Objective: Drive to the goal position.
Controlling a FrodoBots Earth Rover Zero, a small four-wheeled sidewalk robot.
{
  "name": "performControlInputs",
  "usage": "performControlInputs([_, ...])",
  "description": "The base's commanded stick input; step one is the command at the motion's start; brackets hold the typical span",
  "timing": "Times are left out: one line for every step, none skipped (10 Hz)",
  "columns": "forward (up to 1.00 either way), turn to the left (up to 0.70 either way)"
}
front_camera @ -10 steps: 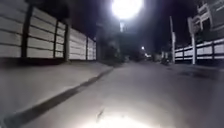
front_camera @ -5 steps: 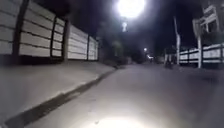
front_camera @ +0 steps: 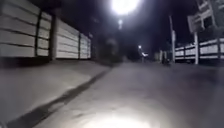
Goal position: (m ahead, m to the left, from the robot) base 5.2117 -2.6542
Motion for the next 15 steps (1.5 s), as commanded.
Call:
performControlInputs([1.00,-0.02])
performControlInputs([1.00,0.00])
performControlInputs([1.00,0.00])
performControlInputs([1.00,0.00])
performControlInputs([1.00,0.00])
performControlInputs([1.00,0.00])
performControlInputs([1.00,0.00])
performControlInputs([1.00,0.00])
performControlInputs([1.00,0.00])
performControlInputs([1.00,0.00])
performControlInputs([1.00,0.00])
performControlInputs([1.00,0.00])
performControlInputs([1.00,-0.04])
performControlInputs([1.00,-0.13])
performControlInputs([1.00,-0.21])
